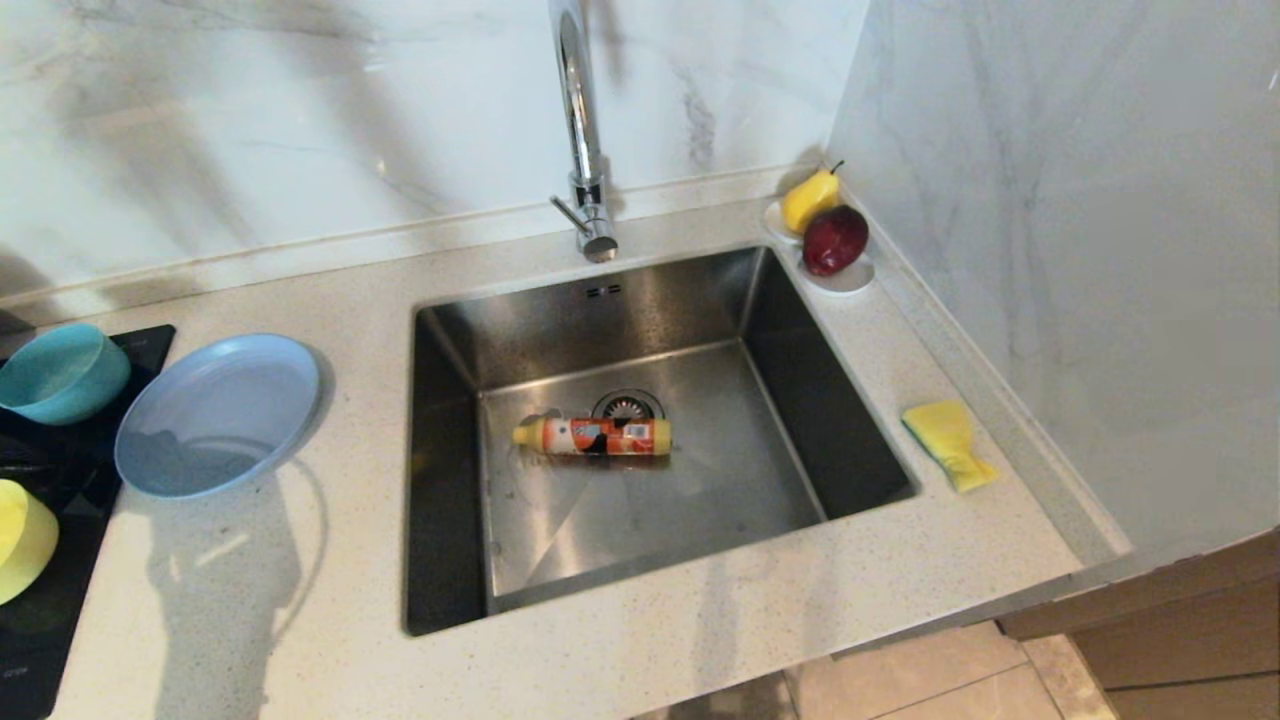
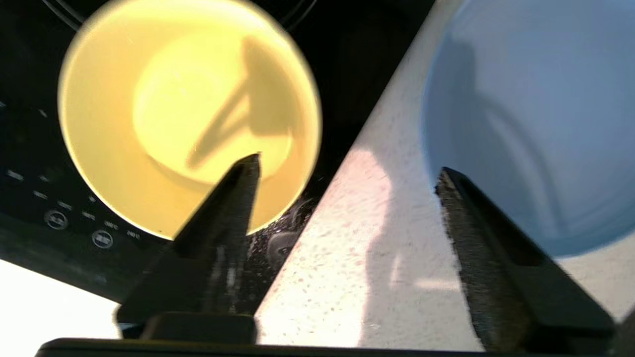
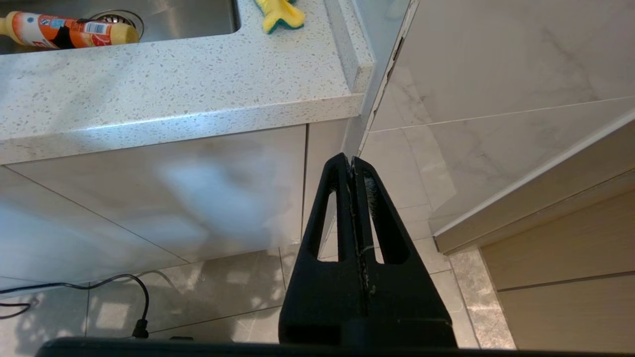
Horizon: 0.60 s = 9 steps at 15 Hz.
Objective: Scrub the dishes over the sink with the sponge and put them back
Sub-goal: Place the bowl on the plate
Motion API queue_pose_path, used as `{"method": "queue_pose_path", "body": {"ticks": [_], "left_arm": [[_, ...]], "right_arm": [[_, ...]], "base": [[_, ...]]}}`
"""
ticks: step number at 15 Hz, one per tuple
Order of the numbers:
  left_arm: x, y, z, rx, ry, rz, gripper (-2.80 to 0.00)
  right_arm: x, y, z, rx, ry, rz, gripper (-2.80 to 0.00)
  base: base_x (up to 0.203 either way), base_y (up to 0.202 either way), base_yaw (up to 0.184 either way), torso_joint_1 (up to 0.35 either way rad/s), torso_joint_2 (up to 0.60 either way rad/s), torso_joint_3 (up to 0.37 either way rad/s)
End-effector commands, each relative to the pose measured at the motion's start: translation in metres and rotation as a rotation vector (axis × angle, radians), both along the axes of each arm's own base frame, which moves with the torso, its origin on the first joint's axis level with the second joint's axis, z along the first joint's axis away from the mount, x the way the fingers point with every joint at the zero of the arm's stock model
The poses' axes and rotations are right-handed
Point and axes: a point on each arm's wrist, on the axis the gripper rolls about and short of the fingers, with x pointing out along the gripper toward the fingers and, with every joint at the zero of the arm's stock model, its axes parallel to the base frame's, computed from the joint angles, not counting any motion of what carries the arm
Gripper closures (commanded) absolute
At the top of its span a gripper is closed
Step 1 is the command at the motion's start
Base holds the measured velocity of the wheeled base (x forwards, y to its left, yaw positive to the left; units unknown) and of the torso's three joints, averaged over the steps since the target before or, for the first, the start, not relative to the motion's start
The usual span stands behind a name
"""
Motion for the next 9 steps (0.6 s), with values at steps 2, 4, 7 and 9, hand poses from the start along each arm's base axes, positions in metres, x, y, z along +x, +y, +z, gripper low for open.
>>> {"method": "queue_pose_path", "body": {"ticks": [2, 4, 7, 9], "left_arm": [[0.004, 0.012, -0.022, -0.048, 0.046, 0.013, -2.80], [0.006, 0.023, -0.032, -0.052, 0.049, 0.030, -2.80], [0.008, 0.029, -0.042, -0.075, 0.063, 0.035, -2.80], [0.009, 0.030, -0.046, -0.091, 0.064, 0.024, -2.80]], "right_arm": [[0.000, 0.000, 0.000, 0.000, 0.001, 0.000, 0.00], [0.000, 0.000, 0.000, 0.000, -0.001, 0.000, 0.00], [0.000, 0.000, 0.000, 0.000, 0.000, 0.000, 0.00], [0.000, 0.000, 0.000, 0.000, 0.000, 0.000, 0.00]], "base": [[0.000, 0.000, 0.000, 0.000, 0.00, 0.000], [0.000, 0.000, 0.000, 0.000, 0.00, 0.000], [0.000, 0.000, 0.000, 0.000, 0.00, 0.000], [0.000, 0.000, 0.000, 0.000, 0.00, 0.000]]}}
